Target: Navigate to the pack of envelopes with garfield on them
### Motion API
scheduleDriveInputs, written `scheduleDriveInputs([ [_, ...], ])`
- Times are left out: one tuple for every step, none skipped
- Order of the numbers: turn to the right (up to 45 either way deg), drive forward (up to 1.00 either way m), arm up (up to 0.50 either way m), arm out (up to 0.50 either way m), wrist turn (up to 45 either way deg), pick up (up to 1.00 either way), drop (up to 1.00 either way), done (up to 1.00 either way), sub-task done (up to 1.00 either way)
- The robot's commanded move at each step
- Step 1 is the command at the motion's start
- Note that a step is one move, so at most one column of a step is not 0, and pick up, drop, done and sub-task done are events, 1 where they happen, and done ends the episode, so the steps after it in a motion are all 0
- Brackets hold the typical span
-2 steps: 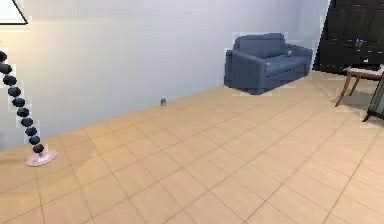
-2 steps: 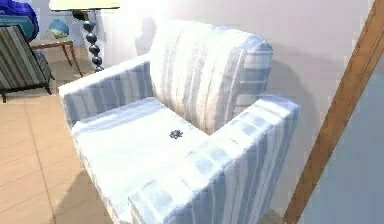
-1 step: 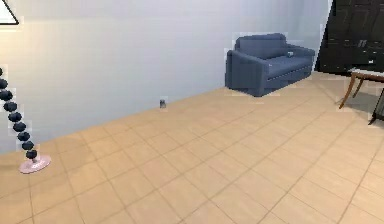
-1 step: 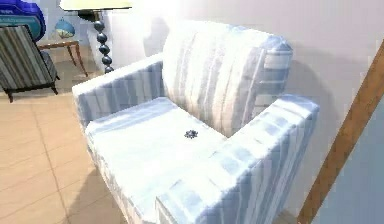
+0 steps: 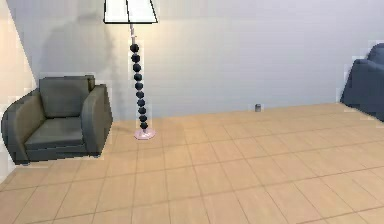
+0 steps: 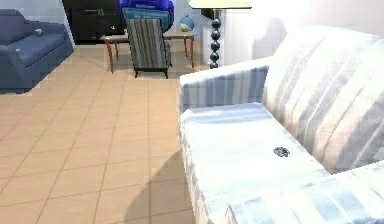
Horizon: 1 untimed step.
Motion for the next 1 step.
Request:
scheduleDriveInputs([
  [0.0, 0.20, 0.00, 0.00, 0.0, 0.00, 0.00, 0.00, 0.00],
])
